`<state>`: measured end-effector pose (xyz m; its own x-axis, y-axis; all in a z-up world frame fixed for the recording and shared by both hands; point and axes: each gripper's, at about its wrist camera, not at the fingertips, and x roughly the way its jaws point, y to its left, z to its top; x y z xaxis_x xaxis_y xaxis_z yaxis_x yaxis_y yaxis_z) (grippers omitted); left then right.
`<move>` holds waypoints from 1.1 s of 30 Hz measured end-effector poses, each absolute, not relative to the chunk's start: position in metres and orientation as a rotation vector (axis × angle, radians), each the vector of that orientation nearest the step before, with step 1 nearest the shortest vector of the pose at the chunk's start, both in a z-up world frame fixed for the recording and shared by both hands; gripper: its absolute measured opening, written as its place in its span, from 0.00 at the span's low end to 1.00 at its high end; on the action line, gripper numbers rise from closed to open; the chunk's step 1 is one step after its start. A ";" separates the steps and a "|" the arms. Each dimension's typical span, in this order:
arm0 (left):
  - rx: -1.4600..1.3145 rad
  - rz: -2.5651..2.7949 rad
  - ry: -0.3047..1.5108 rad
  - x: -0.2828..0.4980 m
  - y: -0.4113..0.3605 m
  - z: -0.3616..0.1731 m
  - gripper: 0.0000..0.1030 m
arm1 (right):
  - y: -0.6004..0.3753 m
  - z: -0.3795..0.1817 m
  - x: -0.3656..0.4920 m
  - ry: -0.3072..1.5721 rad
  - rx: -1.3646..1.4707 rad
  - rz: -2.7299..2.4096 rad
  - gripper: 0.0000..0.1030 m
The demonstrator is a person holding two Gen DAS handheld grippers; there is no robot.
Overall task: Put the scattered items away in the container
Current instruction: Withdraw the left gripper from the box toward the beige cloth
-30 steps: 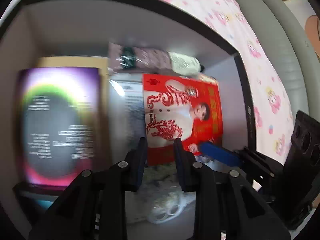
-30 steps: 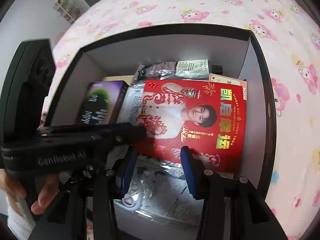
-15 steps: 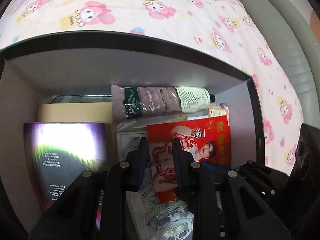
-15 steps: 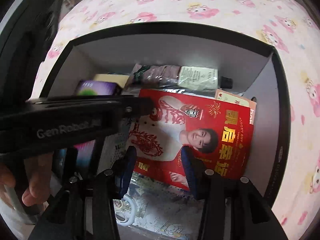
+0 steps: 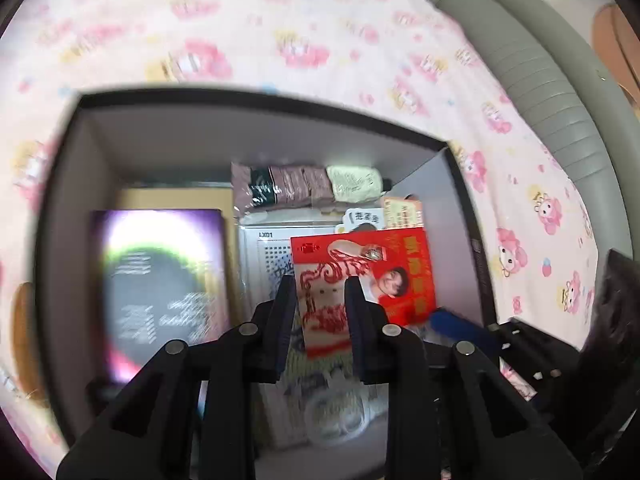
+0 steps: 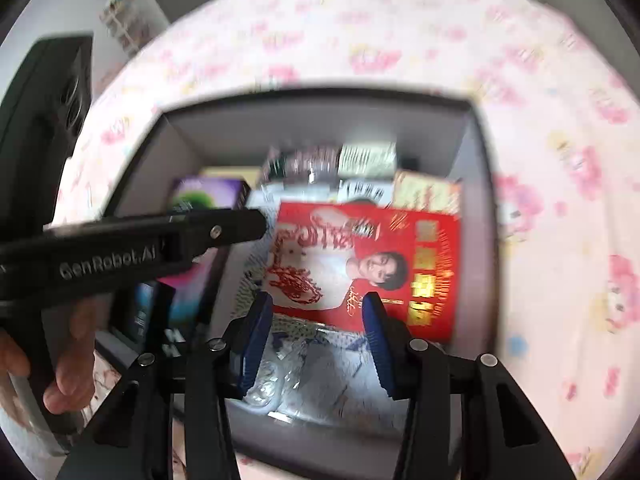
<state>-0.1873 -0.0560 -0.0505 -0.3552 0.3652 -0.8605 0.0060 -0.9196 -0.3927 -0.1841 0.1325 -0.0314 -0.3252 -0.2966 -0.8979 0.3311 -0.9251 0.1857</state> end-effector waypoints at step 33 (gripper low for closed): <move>-1.283 2.780 -0.459 -0.005 -0.101 0.047 0.61 | 0.071 0.054 -0.033 -0.042 1.213 -2.548 0.62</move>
